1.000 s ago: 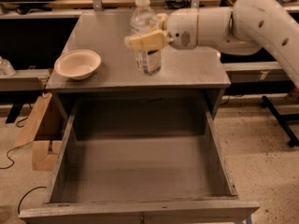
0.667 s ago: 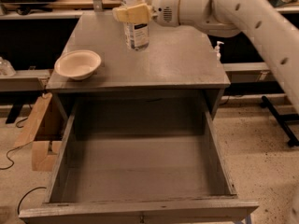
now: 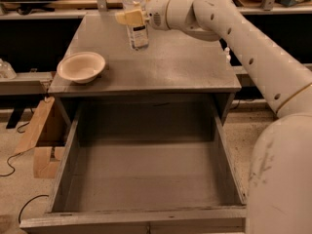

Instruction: Pick blue plastic bottle from top drawer and place on counter

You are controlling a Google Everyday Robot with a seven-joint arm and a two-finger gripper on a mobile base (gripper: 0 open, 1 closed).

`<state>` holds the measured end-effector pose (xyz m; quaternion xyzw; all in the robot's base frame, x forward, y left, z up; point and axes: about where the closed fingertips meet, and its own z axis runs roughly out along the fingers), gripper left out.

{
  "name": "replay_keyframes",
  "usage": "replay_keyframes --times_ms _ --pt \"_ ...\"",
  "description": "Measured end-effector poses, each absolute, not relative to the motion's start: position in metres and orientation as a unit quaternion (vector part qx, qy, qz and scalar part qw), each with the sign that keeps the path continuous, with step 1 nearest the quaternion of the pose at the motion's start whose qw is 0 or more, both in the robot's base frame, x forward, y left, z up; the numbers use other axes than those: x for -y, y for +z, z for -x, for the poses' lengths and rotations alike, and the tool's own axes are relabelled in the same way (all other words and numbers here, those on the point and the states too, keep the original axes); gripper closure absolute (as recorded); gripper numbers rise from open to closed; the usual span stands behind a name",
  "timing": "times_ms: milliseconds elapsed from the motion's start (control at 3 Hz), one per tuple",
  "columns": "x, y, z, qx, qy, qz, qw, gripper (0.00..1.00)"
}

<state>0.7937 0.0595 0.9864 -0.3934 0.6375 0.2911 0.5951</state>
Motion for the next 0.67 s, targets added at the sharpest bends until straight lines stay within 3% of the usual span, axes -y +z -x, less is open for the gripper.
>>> replay_keyframes --times_ms 667 --pt "-0.059 0.911 -0.851 -0.667 0.277 0.355 0.593 1.0"
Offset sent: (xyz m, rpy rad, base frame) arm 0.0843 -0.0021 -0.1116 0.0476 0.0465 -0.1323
